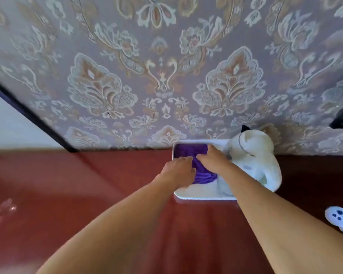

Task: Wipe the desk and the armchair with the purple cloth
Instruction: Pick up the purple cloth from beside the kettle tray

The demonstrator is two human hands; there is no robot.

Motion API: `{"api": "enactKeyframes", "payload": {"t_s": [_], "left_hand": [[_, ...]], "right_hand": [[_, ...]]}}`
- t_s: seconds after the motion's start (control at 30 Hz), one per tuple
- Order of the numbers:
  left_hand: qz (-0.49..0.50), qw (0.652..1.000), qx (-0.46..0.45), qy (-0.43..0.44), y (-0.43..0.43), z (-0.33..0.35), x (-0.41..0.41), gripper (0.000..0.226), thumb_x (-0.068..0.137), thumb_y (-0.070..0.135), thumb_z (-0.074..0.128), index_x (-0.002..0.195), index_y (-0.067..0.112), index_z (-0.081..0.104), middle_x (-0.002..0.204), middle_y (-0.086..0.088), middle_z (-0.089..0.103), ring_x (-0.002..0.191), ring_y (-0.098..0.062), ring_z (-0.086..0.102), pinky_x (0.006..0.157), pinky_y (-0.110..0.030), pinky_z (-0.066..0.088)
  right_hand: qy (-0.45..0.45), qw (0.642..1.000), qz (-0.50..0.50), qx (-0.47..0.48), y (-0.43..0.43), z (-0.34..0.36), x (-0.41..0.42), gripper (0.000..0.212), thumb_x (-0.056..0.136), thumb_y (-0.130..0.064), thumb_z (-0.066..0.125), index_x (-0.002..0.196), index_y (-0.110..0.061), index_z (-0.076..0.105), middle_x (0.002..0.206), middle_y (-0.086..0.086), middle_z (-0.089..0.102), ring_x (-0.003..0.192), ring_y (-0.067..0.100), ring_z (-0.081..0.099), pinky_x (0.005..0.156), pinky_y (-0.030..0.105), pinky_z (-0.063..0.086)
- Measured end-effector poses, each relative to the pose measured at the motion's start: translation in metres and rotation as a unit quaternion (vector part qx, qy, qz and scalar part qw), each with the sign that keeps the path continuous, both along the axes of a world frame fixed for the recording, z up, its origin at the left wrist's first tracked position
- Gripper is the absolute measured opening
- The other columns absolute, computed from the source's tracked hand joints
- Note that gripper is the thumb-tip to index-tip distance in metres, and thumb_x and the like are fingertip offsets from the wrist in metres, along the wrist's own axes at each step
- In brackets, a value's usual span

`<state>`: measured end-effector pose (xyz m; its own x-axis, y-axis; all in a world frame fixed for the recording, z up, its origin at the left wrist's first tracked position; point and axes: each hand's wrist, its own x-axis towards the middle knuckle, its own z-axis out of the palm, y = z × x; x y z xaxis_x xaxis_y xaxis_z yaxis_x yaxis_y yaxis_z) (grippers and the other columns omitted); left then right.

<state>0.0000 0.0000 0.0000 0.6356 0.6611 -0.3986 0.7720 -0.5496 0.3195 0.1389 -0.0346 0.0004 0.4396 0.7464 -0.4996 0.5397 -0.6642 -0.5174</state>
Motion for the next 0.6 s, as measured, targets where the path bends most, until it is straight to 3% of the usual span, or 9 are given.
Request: {"api": "enactKeyframes", "payload": {"t_s": [0.07,0.1,0.2,0.27,0.33,0.43,0.5,0.6], "left_hand": [[-0.005,0.999,0.042,0.014,0.011,-0.022,0.008,0.035,0.098,0.03,0.042,0.128,0.013,0.05,0.132,-0.012,0.057,0.12,-0.036,0.055,0.096,-0.046,0.043],[-0.005,0.997,0.067,0.025,0.017,-0.035,0.01,0.035,0.097,0.028,0.043,0.128,0.013,0.05,0.133,-0.012,0.057,0.121,-0.035,0.054,0.097,-0.047,0.042],[-0.013,0.991,0.126,0.047,0.027,-0.063,0.014,0.04,0.094,0.025,0.045,0.132,0.015,0.049,0.134,-0.012,0.053,0.123,-0.034,0.05,0.099,-0.046,0.037],[-0.015,0.986,0.163,0.043,0.027,-0.074,0.014,0.04,0.093,0.027,0.046,0.131,0.016,0.05,0.133,-0.012,0.05,0.121,-0.034,0.048,0.097,-0.044,0.036],[-0.014,0.983,0.181,0.038,0.028,-0.082,0.014,0.039,0.093,0.028,0.047,0.13,0.017,0.049,0.132,-0.011,0.049,0.119,-0.033,0.047,0.096,-0.043,0.035],[-0.012,0.981,0.193,0.015,0.029,-0.086,0.013,0.044,0.094,0.031,0.049,0.136,0.018,0.045,0.134,-0.01,0.048,0.121,-0.032,0.046,0.098,-0.042,0.034],[-0.014,0.983,0.181,0.006,0.032,-0.083,0.01,0.055,0.094,0.036,0.055,0.143,0.017,0.038,0.139,-0.009,0.046,0.125,-0.032,0.045,0.101,-0.041,0.033],[-0.007,0.988,0.15,-0.019,0.042,-0.068,0.007,0.078,0.092,0.035,0.059,0.156,0.014,0.019,0.152,-0.01,0.034,0.136,-0.033,0.039,0.109,-0.043,0.031]], "right_hand": [[-0.023,0.999,-0.017,-0.02,0.011,-0.023,0.002,0.042,0.098,-0.026,0.048,0.127,0.004,0.05,0.128,0.022,0.054,0.12,0.031,0.054,0.084,0.029,0.041],[-0.03,0.999,-0.03,-0.03,0.017,-0.036,0.001,0.046,0.1,-0.025,0.047,0.134,0.006,0.047,0.136,0.022,0.051,0.126,0.034,0.051,0.095,0.032,0.041],[-0.031,0.995,-0.083,-0.043,0.025,-0.06,-0.012,0.073,0.1,-0.029,0.051,0.155,0.006,0.017,0.158,0.03,0.027,0.144,0.045,0.03,0.119,0.047,0.028],[-0.047,0.99,-0.13,-0.032,0.028,-0.07,-0.021,0.088,0.095,-0.03,0.058,0.158,0.002,0.006,0.158,0.032,0.021,0.147,0.047,0.021,0.122,0.052,0.021],[-0.069,0.983,-0.167,-0.013,0.033,-0.075,-0.024,0.093,0.092,-0.03,0.062,0.159,0.001,0.005,0.156,0.03,0.025,0.145,0.047,0.025,0.12,0.052,0.022],[-0.05,0.973,-0.223,0.019,0.039,-0.081,-0.017,0.074,0.091,-0.029,0.061,0.15,0.002,0.029,0.146,0.025,0.046,0.135,0.046,0.044,0.115,0.052,0.034],[0.013,0.967,-0.254,0.033,0.038,-0.081,-0.009,0.05,0.084,-0.028,0.064,0.127,-0.003,0.056,0.125,0.018,0.065,0.117,0.041,0.06,0.103,0.049,0.048],[0.094,0.954,-0.263,0.111,0.033,-0.063,-0.011,0.015,0.074,-0.023,0.069,0.087,-0.014,0.07,0.085,0.008,0.072,0.086,0.033,0.067,0.076,0.037,0.056]]}}
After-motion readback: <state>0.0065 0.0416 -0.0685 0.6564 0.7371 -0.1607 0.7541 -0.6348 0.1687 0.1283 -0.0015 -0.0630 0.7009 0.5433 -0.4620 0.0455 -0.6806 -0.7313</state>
